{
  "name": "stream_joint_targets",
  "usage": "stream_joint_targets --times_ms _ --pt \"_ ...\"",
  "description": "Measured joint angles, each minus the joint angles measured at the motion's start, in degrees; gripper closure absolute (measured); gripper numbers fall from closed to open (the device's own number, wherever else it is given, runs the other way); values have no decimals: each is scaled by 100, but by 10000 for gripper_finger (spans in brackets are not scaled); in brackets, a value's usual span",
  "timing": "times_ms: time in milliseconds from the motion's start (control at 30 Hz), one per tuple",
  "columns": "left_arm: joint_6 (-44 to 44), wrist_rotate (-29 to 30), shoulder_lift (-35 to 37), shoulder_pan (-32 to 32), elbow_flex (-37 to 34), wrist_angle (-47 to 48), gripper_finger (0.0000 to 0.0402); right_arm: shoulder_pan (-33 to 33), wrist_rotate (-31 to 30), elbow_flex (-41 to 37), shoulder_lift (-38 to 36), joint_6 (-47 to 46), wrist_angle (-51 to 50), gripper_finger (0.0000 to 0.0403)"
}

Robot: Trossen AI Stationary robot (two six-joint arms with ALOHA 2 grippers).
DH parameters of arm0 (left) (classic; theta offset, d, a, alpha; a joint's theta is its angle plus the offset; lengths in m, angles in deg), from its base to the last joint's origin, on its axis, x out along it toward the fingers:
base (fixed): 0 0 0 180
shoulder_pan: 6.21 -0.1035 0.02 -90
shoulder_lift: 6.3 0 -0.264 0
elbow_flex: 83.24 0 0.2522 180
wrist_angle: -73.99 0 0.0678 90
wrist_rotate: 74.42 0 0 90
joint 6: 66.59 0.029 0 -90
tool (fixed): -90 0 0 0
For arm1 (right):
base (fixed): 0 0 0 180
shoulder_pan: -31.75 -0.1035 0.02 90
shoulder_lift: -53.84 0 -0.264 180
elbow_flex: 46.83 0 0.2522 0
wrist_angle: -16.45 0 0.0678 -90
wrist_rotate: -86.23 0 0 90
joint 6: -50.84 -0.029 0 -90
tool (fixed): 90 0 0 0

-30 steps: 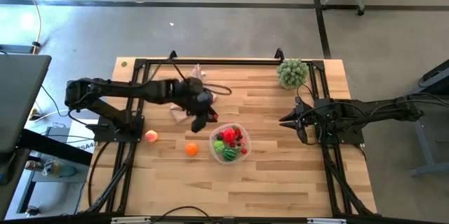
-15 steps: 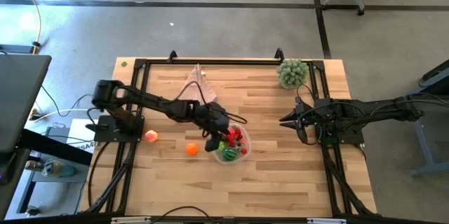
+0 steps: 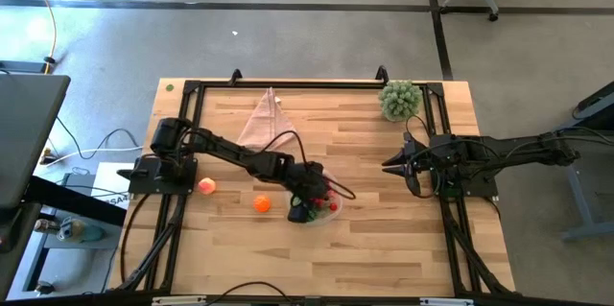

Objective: Pick and placing Produce into tupperware
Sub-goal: Put the cherry into the transparent bin, then put the pumpkin into the transparent bin

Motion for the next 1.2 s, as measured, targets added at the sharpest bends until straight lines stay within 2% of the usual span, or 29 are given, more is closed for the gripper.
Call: stream_joint_targets --times_ms 667,1033,1200 --pt "-62 175 -59 -26 23 102 285 -2 0 0 -2 0 -21 335" --pt "-238 176 -59 -30 23 98 214 -2 0 2 0 0 -21 335" --pt "-222 174 -52 -30 23 101 203 0 0 2 -2 0 -21 335"
